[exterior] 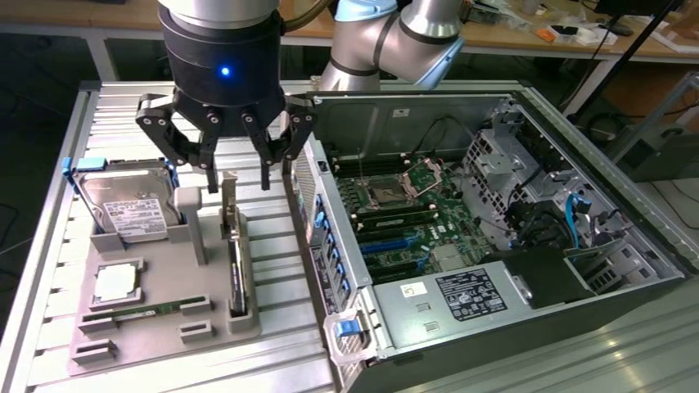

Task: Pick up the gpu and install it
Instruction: 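Pick up the gpu and move the gpu toward the slot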

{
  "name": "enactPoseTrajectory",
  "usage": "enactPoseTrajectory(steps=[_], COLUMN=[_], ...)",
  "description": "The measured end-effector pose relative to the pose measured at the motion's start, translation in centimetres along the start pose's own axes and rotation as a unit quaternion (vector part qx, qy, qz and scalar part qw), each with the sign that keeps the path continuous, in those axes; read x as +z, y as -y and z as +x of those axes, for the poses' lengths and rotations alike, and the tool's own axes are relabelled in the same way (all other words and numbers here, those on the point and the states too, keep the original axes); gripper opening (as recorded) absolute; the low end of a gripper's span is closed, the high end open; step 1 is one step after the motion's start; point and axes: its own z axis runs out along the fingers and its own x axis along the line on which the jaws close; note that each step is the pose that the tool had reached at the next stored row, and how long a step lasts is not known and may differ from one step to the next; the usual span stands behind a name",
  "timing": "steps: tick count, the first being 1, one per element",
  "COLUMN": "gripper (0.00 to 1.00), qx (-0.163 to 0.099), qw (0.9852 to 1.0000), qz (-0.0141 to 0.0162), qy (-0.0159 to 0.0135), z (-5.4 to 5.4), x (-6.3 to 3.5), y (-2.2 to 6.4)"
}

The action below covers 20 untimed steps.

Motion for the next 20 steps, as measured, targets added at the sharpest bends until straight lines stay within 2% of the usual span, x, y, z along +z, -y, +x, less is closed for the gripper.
enactPoseTrajectory(steps=[20], gripper=[0.54], qx=[0.000], qw=[1.0000], qz=[0.0002], qy=[0.0000], z=[0.02], x=[0.69], y=[0.03])
